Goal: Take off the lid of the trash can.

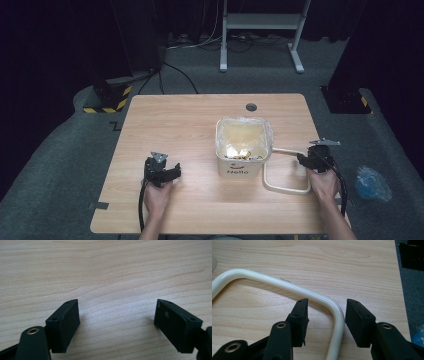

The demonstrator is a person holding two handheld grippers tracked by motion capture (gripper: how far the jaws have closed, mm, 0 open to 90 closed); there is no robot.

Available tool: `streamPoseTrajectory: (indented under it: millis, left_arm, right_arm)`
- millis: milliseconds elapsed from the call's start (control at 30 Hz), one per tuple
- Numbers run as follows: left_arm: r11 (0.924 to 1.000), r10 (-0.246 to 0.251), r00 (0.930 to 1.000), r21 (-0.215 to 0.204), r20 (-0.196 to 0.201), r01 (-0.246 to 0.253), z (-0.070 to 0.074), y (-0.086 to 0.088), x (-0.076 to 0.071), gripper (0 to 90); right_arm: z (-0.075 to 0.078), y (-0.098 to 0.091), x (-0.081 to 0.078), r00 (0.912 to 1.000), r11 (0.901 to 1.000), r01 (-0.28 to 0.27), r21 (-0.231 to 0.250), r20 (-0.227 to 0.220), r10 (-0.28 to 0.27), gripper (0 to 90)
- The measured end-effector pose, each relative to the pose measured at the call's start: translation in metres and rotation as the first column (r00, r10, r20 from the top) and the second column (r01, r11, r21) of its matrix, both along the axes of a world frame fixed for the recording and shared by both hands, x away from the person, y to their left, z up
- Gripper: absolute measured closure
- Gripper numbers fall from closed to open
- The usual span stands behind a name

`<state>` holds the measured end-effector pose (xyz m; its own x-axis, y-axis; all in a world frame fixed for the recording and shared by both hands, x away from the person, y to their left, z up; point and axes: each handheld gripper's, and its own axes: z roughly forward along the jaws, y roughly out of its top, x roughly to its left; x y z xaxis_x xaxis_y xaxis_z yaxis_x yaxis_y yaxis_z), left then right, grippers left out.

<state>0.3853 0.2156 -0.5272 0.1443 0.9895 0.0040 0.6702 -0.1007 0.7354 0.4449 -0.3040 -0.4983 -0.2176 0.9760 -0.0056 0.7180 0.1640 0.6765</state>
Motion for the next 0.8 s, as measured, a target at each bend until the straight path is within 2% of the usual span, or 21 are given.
streamPoseTrajectory:
  millis: [433,800]
  left_arm:
    - [1.0000,0.000,1.0000,0.000,0.000,0.000,0.0000,0.0000,0.0000,20.5]
    - [1.0000,0.002,1.0000,0.000,0.000,-0.002,0.0000,-0.0003,-0.0001,20.6]
  right_arm:
    - [0.0030,0.0047,-0.0038,0.9993,0.9992,-0.026,0.032,0.027,0.025,48.1]
    - [0.0031,0.0095,-0.0074,0.9986,0.9989,-0.034,0.032,0.041,0.033,48.0]
